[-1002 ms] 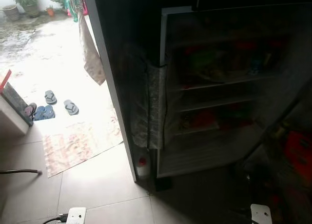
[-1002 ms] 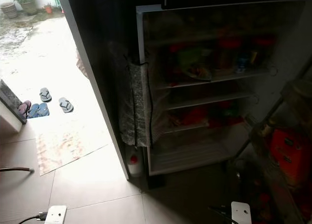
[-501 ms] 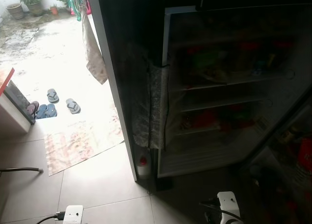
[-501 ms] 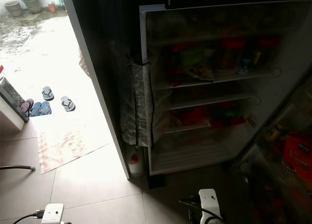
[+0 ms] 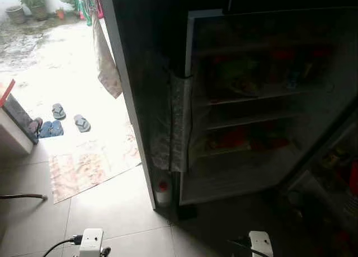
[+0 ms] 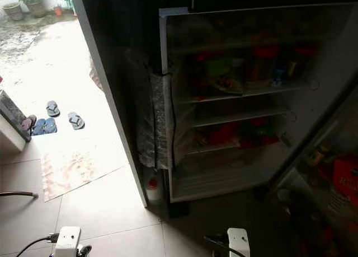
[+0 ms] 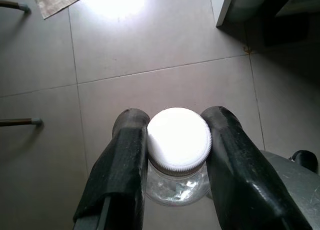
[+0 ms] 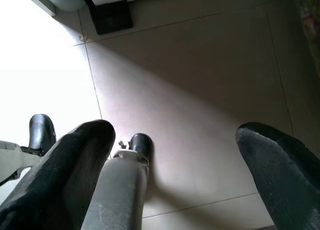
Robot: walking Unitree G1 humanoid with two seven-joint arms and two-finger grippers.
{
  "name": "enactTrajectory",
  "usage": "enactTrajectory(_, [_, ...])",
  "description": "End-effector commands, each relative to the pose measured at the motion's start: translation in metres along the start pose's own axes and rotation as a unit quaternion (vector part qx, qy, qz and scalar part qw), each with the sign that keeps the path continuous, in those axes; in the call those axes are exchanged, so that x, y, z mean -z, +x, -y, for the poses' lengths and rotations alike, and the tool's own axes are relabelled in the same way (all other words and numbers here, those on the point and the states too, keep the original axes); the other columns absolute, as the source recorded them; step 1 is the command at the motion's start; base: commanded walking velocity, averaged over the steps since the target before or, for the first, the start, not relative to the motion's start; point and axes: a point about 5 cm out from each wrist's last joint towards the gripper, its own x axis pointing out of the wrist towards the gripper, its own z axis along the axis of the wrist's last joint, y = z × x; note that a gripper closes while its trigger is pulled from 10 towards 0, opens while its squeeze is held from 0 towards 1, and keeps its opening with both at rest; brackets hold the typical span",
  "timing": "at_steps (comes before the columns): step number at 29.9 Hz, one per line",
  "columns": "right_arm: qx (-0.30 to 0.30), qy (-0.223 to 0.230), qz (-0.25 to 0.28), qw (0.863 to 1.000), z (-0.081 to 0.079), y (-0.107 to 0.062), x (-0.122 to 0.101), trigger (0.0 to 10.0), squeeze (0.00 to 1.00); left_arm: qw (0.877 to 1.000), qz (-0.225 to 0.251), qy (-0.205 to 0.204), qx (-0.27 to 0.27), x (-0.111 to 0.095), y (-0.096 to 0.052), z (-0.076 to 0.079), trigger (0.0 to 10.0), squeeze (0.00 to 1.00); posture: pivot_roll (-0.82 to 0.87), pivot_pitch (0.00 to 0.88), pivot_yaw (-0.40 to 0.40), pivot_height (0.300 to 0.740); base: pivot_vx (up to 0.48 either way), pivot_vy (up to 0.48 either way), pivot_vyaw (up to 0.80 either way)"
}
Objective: Restocking fridge
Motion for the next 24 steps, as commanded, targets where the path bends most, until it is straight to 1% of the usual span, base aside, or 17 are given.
enactTrajectory(1, [0.003,0.004,-0.011,1.0,0.005,-0.001,0.006,10.0,0.0,1.0,-0.005,0.015,0.0,0.002,-0.001,-0.002,10.0,0.0,0.04,0.029,0.004,0.74,0.0,-0.285,0.0])
enactTrajectory(2, [0.004,-0.012,-0.018,1.0,0.008,-0.002,0.009,10.0,0.0,1.0,-0.006,0.016,-0.001,0.003,-0.001,-0.002,10.0,0.0,0.03,0.034,0.002,0.74,0.0,-0.285,0.0])
enactTrajectory(5, [0.004,-0.019,-0.019,1.0,0.012,-0.003,0.012,10.0,0.0,1.0,-0.011,0.016,-0.005,0.006,-0.002,-0.003,10.0,0.0,0.04,0.041,0.001,0.74,0.0,-0.308,0.0])
enactTrajectory(6, [0.005,-0.02,-0.018,1.0,0.014,-0.004,0.012,10.0,0.0,1.0,-0.013,0.016,-0.005,0.007,-0.002,-0.003,10.0,0.0,0.04,0.045,0.001,0.74,0.0,-0.349,0.58])
enactTrajectory(9, [0.003,-0.018,-0.017,1.0,0.013,-0.004,0.012,10.0,0.0,1.0,-0.015,0.015,-0.005,0.008,-0.002,-0.003,10.0,0.0,0.04,0.045,0.001,0.74,0.0,-0.351,0.73])
enactTrajectory(13, [0.0,-0.003,-0.019,1.0,0.01,-0.003,0.013,10.0,0.0,1.0,-0.018,0.015,-0.007,0.01,-0.003,-0.003,10.0,0.0,0.04,0.048,0.002,0.74,0.0,-0.356,0.0])
enactTrajectory(18, [-0.006,-0.011,-0.022,1.0,0.008,-0.003,0.014,10.0,0.0,1.0,-0.018,0.016,-0.006,0.01,-0.003,-0.002,10.0,0.0,0.04,0.048,0.002,0.74,0.0,-0.353,0.0])
enactTrajectory(24, [-0.002,-0.004,-0.026,1.0,0.02,-0.006,0.02,10.0,0.0,1.0,-0.016,0.019,-0.005,0.007,-0.002,-0.002,10.0,0.0,0.04,0.048,0.005,0.74,0.0,-0.354,0.0])
